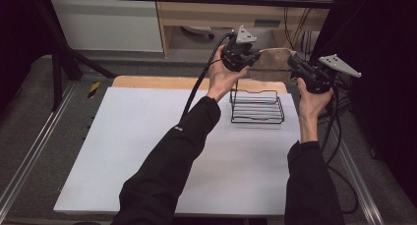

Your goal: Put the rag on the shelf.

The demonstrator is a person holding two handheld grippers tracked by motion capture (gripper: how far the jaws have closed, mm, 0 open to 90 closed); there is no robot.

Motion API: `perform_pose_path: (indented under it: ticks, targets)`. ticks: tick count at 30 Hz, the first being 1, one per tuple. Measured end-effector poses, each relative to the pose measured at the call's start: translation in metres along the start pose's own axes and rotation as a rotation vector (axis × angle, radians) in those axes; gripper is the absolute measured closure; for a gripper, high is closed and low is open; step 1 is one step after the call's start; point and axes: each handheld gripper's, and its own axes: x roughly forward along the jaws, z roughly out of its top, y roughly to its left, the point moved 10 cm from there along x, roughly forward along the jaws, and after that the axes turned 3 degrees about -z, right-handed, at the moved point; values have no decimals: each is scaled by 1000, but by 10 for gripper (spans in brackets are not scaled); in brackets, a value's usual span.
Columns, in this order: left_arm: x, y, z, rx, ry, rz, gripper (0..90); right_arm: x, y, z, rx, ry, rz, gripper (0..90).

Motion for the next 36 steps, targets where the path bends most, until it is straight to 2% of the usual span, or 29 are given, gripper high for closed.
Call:
perform_pose_path:
  ticks: [3,10,15,22,31,36]
  targets:
    - [-3,-8,-1,24,-5,-18,856,-4,-1,-2,1,-5,3,858]
    - [-8,-26,-6,96,3,-26,856,-12,1,-6,-28,-5,9,846]
    - [-14,-33,-3,100,-14,-45,857,-17,0,-5,-40,2,12,846]
    - [-14,-31,-2,100,-6,-23,857,-15,1,-4,-62,-16,-1,854]
    - [-5,-41,-19,124,34,-35,856,-14,1,-10,-69,-16,-4,844]
    - [-1,-43,-28,121,42,-40,856,-18,1,-10,-63,-10,10,767]
